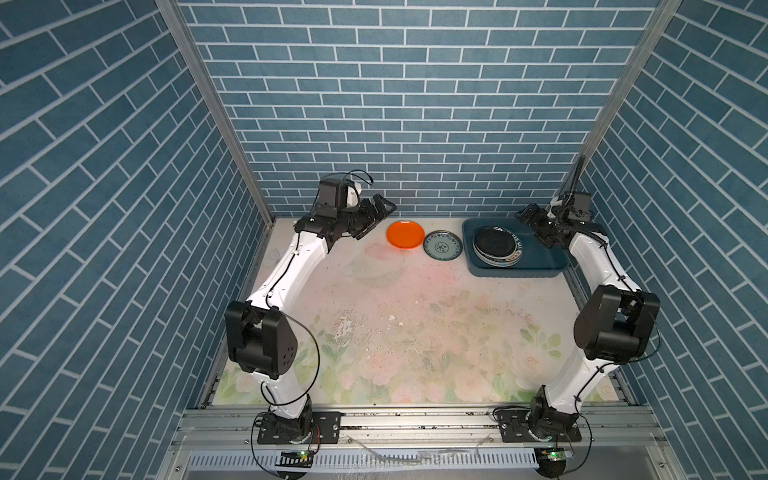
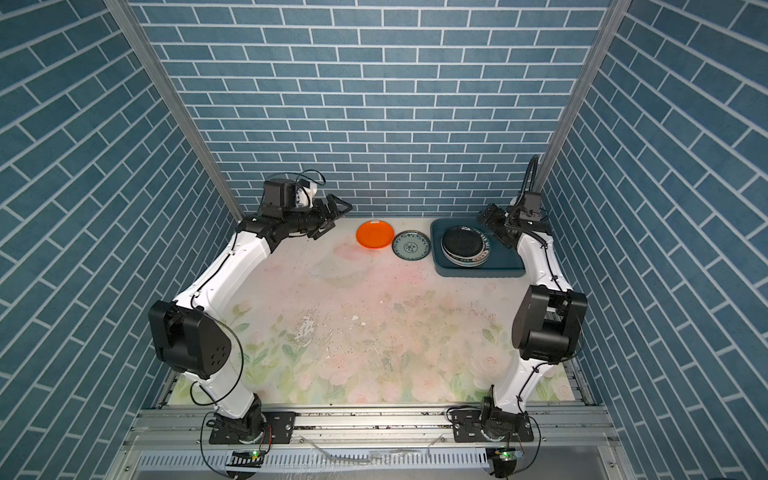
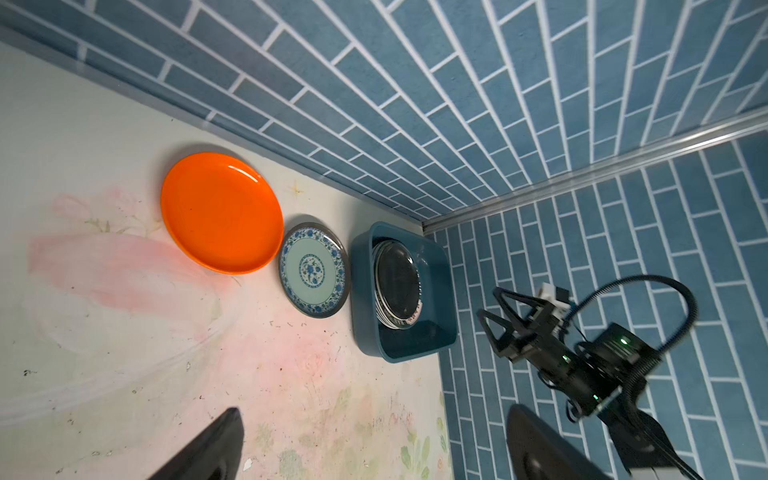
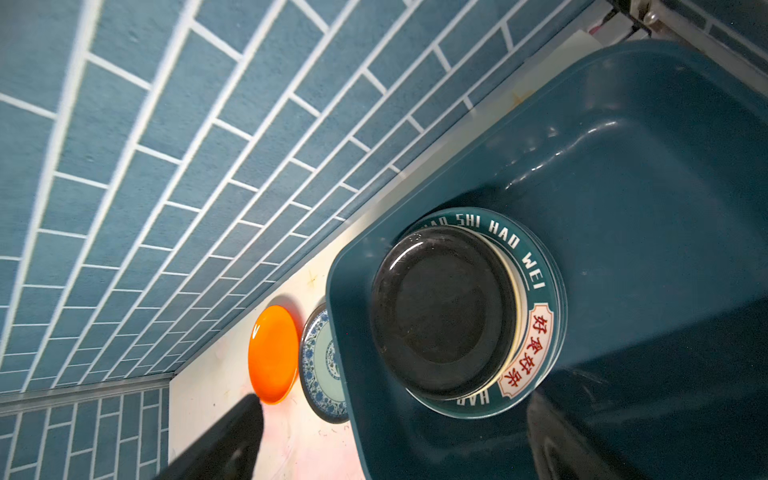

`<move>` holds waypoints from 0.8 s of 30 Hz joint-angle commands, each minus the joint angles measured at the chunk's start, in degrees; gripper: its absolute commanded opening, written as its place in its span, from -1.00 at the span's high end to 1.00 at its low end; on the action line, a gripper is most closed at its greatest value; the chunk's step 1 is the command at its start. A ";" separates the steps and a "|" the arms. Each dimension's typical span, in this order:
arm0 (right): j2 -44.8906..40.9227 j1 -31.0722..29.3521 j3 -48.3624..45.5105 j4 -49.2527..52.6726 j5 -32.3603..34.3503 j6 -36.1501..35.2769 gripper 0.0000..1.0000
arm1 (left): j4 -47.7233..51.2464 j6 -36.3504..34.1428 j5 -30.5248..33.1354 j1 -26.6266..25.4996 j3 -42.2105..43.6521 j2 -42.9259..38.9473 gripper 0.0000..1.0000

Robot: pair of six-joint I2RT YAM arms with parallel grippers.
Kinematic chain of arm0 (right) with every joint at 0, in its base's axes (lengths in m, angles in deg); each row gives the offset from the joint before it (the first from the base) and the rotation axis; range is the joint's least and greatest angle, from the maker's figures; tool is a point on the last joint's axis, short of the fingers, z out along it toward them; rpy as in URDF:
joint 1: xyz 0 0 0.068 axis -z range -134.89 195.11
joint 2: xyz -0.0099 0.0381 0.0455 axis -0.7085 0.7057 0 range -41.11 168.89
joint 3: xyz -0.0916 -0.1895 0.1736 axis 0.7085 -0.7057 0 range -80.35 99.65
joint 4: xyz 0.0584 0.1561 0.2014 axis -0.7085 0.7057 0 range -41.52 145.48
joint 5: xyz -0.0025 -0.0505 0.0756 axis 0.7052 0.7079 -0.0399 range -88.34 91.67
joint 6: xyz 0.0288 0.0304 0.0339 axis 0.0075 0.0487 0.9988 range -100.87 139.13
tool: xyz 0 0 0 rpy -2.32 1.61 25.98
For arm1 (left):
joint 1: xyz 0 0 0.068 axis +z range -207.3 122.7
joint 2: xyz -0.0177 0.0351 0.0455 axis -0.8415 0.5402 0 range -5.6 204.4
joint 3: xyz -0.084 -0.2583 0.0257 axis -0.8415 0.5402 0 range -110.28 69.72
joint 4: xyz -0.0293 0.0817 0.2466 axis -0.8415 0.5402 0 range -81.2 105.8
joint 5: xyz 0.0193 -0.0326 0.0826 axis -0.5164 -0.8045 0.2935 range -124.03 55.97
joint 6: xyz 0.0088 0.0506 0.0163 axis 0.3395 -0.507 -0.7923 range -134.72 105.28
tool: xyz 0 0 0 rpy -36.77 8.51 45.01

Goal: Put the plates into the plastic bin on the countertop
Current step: 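Open right gripper and raise it from the bin while left reaches orange plate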

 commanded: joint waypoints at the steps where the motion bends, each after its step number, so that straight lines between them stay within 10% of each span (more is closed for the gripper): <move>1: -4.42 -0.69 -1.61 0.31 -0.56 -1.65 -0.97 | -1.68 1.60 1.16 0.79 2.54 2.96 -0.99; 24: -18.20 -2.15 -10.50 2.02 -1.16 -0.35 -0.97 | -0.43 0.93 -0.31 2.21 -15.75 32.51 -0.77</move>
